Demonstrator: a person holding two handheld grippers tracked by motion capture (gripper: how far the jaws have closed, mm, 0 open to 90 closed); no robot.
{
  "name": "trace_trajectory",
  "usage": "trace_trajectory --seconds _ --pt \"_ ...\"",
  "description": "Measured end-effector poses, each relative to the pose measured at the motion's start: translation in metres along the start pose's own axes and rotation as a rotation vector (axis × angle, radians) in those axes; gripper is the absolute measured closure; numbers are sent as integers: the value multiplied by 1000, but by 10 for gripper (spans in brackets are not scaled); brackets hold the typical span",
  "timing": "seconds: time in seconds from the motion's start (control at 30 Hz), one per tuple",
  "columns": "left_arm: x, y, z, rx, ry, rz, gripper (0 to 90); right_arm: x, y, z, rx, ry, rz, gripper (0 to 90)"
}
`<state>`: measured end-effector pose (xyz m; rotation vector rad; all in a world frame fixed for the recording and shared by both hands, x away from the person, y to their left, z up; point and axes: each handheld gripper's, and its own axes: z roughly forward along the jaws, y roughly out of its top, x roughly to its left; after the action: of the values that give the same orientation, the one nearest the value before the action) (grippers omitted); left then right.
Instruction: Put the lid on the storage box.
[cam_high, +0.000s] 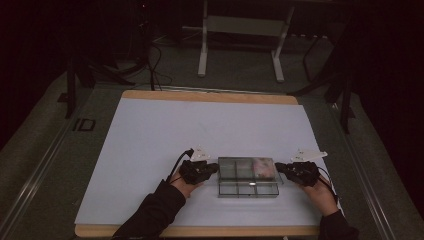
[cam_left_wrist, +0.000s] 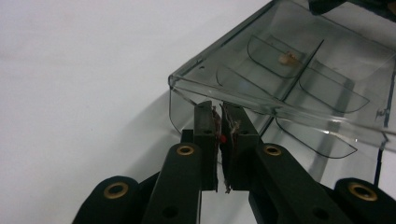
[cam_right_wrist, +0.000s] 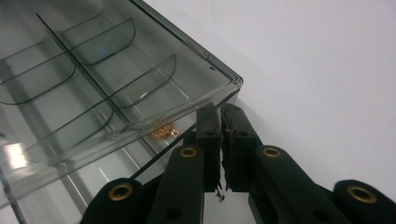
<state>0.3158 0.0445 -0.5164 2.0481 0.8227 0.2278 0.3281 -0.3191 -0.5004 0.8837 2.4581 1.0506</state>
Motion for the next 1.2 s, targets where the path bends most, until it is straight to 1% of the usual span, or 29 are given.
trace_trajectory --seconds 0.07,0.2,0.27,0.43,0.5,0.53,0.57,0.6,0.63,0.7,0.77,0.83,0.87,0.97,1.03,1.1,1.13,1.17,1.2 --pt "1 -1 2 5 -1 -3 853 0 -1 1 3 -1 2 858" --pt "5 -5 5 26 8 -22 853 -1 -4 3 11 -4 9 858" --pt "7 -7 6 26 6 -36 852 -2 -4 3 0 6 21 858" --pt "10 -6 3 11 15 -38 831 -4 -3 3 -2 -6 21 847" --pt "11 -5 0 -1 24 -41 774 -4 -3 2 -8 -7 22 829" --pt "11 -5 -1 -3 38 -43 738 -4 -3 2 -10 -8 25 821" --pt "12 -5 -2 -9 49 -45 682 -5 -3 2 -13 -11 28 798" --pt "12 -5 -3 -14 57 -47 661 -5 -3 1 -16 -14 32 777" --pt "12 -4 -4 -11 70 -45 661 -6 -3 1 -19 -13 37 750" --pt "13 -4 -6 -16 69 -46 659 -6 -3 1 -26 -22 41 728" --pt "13 -3 -8 -26 71 -54 615 -7 -3 0 -36 -31 43 686" --pt "12 -2 -9 -33 74 -48 592 -7 -3 -1 -41 -39 49 652" --pt "12 -2 -10 -36 75 -53 588 -8 -3 -2 -45 -47 53 633" --pt "12 -3 -11 -40 78 -56 502 -8 -2 -4 -57 -51 65 531" --pt "13 -3 -12 -46 72 -70 444 -9 -3 -5 -66 -51 69 480" --pt "14 -3 -13 -59 60 -82 359 -10 -3 -5 -71 -48 86 433" --pt "15 -3 -14 -61 26 -73 322 -10 -4 -4 -74 -46 89 411" --pt "15 -3 -15 -68 18 -73 223 -10 -4 -4 -75 -45 91 380" --pt "16 -3 -16 -72 15 -77 205 -10 -4 -4 -77 -44 90 363"
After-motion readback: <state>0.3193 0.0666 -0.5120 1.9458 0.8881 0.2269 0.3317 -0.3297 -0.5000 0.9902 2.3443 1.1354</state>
